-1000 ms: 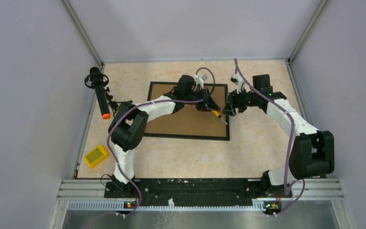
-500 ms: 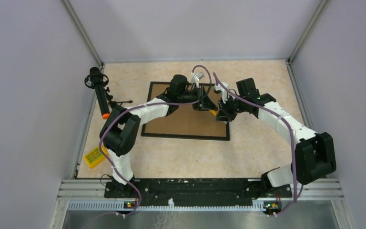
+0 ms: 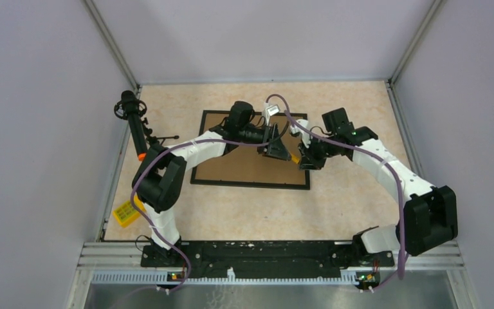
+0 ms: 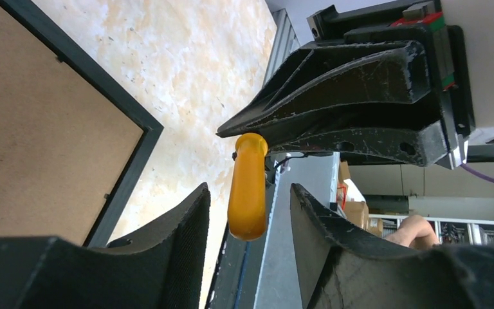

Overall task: Take the photo out of the frame
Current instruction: Adjust the screwdriver.

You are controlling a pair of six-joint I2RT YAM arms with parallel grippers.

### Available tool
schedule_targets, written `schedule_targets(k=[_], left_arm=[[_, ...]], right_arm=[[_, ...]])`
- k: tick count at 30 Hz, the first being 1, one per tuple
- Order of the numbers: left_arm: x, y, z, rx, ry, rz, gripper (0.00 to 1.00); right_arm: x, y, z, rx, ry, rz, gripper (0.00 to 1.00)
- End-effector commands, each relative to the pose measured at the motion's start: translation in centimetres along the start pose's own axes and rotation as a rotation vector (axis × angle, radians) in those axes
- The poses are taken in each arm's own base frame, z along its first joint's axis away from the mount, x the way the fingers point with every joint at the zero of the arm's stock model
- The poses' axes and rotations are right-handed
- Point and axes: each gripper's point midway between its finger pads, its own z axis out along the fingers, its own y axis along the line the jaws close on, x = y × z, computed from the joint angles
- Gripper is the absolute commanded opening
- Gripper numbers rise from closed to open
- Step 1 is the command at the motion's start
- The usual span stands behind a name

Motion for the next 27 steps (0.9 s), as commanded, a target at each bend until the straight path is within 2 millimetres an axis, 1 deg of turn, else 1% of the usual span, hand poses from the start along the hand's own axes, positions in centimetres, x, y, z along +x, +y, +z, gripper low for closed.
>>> schedule_targets(k=[1, 8, 15, 20, 27], left_arm=[[0.1, -2.0, -0.8, 0.060, 0.014, 0.056, 0.53], [0.6, -1.8, -0.2, 0.081, 0.025, 0.010, 0.52], [1.2, -1.6, 0.4, 0.097, 0.040, -0.012, 0.45], [1.9, -1.6, 1.1, 0.108, 0.061, -0.029, 0.41], [2.5, -1.3, 1.5, 0.112, 0.074, -0.045, 0.41]], right_arm=[[-1.7, 0.8, -1.5, 0.002, -0.026, -0.128, 0.00], [-1.9, 1.4, -1.3, -0.001, -0.021, -0.160, 0.00], [-2.3, 1.8, -0.8, -0.013, -0.006, -0.186, 0.00], [-2.6, 1.7, -0.7, -0.011, -0.007, -0.186, 0.00], [-2.6, 1.5, -0.6, -0.009, -0.001, -0.186, 0.00]])
